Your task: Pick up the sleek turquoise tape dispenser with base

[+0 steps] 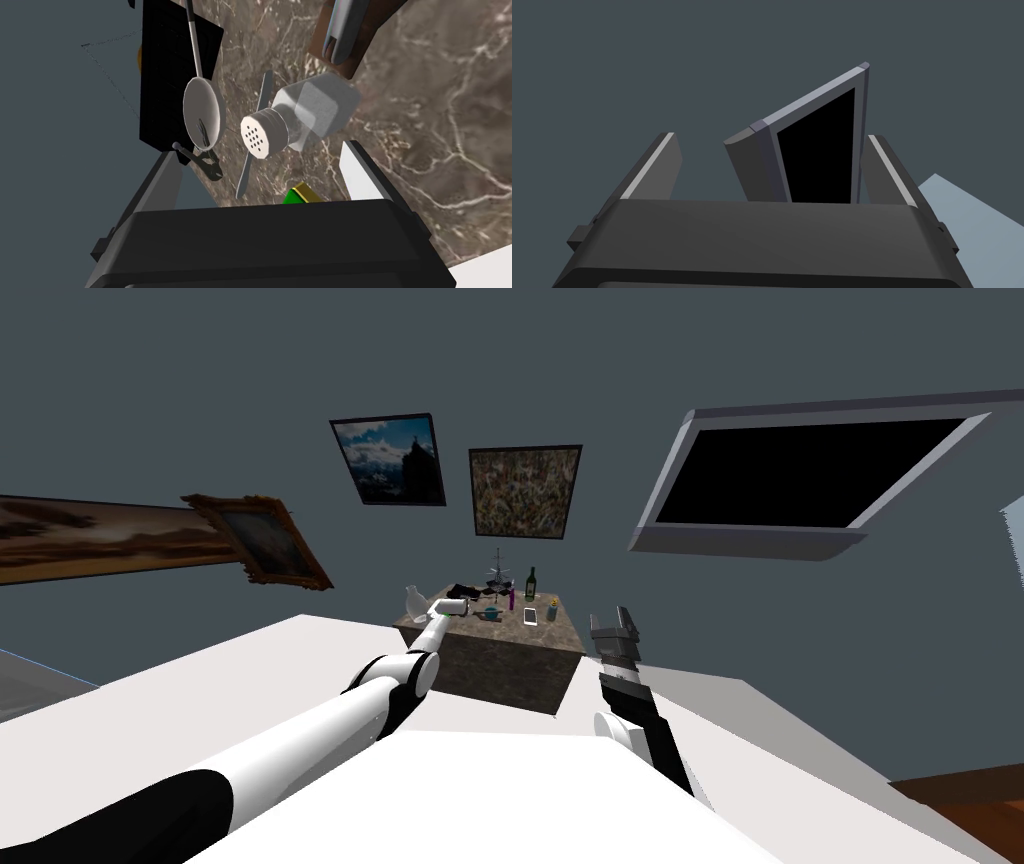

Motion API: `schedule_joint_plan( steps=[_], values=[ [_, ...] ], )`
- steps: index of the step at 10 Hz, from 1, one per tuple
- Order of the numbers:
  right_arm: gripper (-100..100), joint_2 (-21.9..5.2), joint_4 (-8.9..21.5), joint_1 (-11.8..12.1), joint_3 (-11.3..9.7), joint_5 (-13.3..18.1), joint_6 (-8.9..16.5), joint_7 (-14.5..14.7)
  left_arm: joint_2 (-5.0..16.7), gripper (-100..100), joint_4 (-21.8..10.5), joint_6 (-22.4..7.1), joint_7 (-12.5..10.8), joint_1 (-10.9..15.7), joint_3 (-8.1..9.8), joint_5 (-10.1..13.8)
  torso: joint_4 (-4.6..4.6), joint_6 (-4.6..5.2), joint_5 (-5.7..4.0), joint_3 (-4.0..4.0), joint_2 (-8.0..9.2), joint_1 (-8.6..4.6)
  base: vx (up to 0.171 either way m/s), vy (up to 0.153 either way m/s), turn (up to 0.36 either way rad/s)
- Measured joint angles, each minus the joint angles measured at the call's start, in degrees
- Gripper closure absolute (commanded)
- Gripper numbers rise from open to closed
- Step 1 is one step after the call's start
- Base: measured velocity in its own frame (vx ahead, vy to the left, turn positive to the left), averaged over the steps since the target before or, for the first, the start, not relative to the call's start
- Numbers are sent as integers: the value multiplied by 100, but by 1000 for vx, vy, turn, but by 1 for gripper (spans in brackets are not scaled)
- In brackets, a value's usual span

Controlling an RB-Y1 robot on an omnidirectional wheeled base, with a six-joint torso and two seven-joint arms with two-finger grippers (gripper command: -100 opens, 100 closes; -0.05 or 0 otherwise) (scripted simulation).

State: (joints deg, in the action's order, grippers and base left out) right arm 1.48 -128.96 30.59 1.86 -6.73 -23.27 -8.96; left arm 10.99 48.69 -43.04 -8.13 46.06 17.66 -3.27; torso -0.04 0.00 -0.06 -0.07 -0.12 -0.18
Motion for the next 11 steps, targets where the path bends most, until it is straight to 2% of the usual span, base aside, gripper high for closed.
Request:
schedule_joint_plan(
  steps=[1, 3, 6, 8, 11],
  values=[
    [0, 0, 0, 0, 0, 0, 0, 0, -8, -100, -94, -174, -11, 122, 34, 17, 0, 0, 0, 0, -1, 0, 14, -42, 22],
    [0, 0, 0, 0, 0, 0, 0, 0, 7, -100, -427, -262, -43, 353, 62, 13, -1, -1, 3, -3, -5, 13, 11, -24, 14],
    [0, 0, 0, 0, 0, 0, 0, 0, 7, -100, -1065, -572, -108, 850, 152, 45, -3, 0, 0, -6, -11, 0, 28, -53, 19],
    [0, 0, 0, 0, 0, 0, 0, 0, -34, -100, -1208, -870, -120, 1007, 191, 69, -2, -1, 2, -5, -9, 8, 25, -32, 6],
    [0, 0, 0, 0, 0, 0, 0, 0, 6, -100, -1847, -1041, -168, 1454, 259, 109, -3, 0, 2, -6, -11, 8, 31, -35, 1]
  ],
)
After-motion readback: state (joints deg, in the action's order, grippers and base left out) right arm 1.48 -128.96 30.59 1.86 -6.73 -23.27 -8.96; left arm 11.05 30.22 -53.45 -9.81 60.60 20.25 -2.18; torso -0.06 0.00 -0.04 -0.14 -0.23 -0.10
